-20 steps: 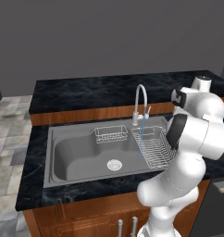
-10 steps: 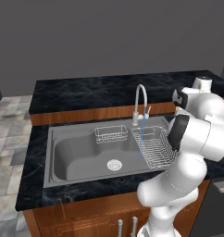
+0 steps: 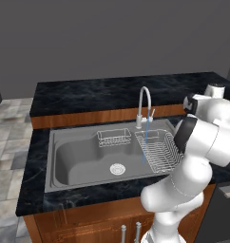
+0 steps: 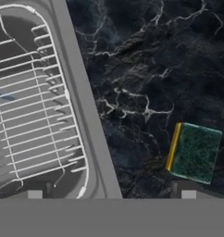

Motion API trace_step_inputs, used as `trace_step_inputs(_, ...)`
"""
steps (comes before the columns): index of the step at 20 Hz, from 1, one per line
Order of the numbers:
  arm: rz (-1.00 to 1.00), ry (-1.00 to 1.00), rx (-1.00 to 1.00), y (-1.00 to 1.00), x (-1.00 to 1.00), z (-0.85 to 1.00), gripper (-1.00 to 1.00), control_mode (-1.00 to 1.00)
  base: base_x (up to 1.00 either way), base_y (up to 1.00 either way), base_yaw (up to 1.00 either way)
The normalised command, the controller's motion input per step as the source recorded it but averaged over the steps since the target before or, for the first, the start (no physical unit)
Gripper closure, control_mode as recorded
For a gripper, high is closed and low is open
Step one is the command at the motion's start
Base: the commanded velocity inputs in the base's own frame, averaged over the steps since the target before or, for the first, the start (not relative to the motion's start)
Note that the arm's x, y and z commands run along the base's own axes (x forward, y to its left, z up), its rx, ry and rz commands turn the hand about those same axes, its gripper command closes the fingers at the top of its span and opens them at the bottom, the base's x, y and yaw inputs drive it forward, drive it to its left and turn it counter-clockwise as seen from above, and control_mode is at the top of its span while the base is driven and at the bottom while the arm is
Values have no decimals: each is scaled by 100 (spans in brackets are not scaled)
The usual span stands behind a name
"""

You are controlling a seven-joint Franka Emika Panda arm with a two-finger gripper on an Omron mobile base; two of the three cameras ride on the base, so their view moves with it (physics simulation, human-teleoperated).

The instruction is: Soak the sponge with water for a few seconds and then drop it inside the sink.

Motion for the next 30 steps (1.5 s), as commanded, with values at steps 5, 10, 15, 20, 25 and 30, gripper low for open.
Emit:
trace_step_inputs(5, 0, 7, 0, -30, -39, 0, -100, -100, 0, 0, 0)
trace_step_inputs(10, 0, 4, 0, -27, -31, -6, -100, -100, 0, 0, 0)
trace_step_inputs(15, 0, 0, 0, -28, -14, -22, -100, -100, 0, 0, 0)
trace_step_inputs(20, 0, 0, 0, -26, 0, -29, -100, -100, 0, 0, 0)
trace_step_inputs(25, 0, 0, 0, -31, 0, -29, -100, -100, 0, 0, 0)
trace_step_inputs(30, -2, 0, 0, -33, 0, -6, -100, -100, 0, 0, 0)
